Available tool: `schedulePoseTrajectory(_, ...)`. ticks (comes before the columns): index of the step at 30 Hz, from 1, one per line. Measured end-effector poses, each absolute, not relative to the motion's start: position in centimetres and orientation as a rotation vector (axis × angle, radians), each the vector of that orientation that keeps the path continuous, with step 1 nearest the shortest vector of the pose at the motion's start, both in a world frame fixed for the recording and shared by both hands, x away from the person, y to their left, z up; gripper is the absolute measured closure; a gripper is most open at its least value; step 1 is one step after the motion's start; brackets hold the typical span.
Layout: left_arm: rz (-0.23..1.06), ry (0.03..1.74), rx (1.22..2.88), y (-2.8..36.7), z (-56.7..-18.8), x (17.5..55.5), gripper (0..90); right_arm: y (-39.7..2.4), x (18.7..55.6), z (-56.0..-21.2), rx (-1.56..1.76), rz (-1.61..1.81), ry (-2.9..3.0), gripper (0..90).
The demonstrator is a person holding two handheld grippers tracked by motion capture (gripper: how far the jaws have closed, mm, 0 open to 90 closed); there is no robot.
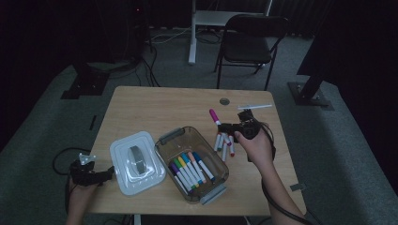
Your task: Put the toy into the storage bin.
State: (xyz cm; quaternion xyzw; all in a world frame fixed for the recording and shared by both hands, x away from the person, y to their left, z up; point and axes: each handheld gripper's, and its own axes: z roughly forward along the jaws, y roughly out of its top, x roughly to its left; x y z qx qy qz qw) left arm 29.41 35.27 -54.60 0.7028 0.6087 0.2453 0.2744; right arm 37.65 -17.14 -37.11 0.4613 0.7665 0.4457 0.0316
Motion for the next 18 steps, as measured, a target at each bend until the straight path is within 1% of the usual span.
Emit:
schedulePoseTrajectory(6,0.658,1.637,1.891,35.3,-54.6,29.4,0.6,-14.3,36.5,-36.3,1.314,1.378,2.456,76.7)
schedulePoseTrajectory(13,0.658,1.637,1.891,35.3,-54.6,29.4,0.6,-11.6,35.8,-37.3,1.27,1.385,2.573,76.7)
schedulePoseTrajectory(14,0.658,1.637,1.891,35.3,-54.6,29.4,0.7,-10.4,35.5,-37.9,1.254,1.368,2.625,76.7)
schedulePoseTrajectory(17,0.659,1.637,1.89,35.3,-54.6,29.4,0.6,-9.0,35.2,-38.6,1.228,1.347,2.68,76.7)
schedulePoseTrajectory(18,0.659,1.637,1.89,35.3,-54.6,29.4,0.6,-9.0,35.2,-38.6,1.228,1.347,2.68,76.7)
